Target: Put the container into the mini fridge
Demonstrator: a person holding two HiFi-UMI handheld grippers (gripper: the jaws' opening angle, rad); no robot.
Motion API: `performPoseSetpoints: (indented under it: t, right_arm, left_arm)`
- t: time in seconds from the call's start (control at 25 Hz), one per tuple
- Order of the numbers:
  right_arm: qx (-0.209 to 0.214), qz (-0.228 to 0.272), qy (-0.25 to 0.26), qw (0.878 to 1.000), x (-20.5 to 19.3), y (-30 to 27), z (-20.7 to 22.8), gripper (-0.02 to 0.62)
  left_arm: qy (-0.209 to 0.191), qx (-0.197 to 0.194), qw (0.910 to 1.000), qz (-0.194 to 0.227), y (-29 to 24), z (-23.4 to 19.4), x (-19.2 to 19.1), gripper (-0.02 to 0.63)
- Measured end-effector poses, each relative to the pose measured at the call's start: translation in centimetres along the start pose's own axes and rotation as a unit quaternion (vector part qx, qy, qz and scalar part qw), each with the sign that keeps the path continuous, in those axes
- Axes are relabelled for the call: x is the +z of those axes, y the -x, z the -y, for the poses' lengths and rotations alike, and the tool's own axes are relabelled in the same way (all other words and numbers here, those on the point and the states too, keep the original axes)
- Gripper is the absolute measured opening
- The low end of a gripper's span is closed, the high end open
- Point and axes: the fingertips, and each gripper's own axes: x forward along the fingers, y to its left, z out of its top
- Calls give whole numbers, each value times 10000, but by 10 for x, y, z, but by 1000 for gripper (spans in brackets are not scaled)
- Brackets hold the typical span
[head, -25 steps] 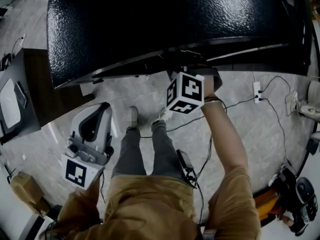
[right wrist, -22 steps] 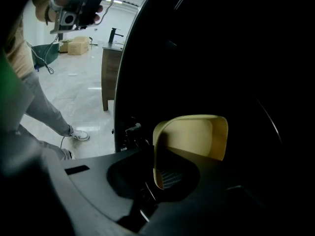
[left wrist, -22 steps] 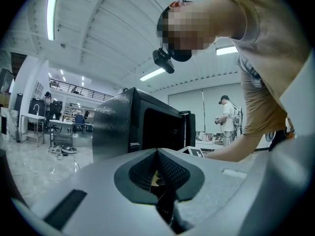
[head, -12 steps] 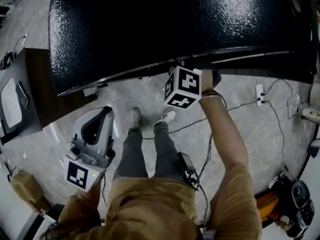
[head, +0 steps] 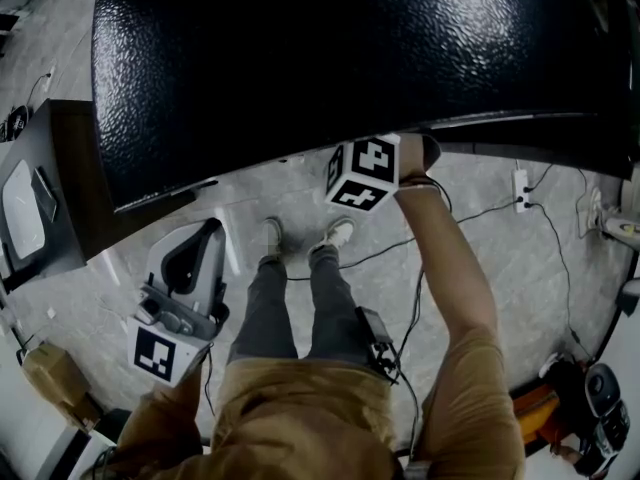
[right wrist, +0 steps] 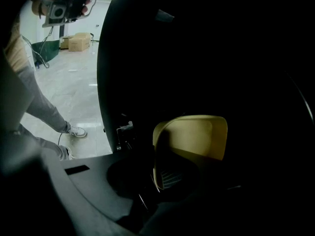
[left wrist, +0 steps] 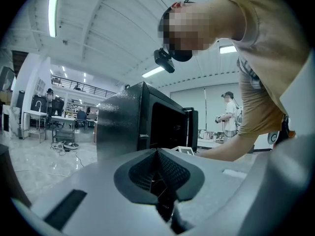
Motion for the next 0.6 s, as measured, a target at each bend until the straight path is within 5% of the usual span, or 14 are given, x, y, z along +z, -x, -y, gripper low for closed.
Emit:
performPoseSetpoints:
  t: [0.6]
  right_arm:
    - [-216, 14, -7, 9998, 16, -14, 29, 12]
  left_arm:
    - [48, 119, 9999, -83, 6, -8, -5, 2]
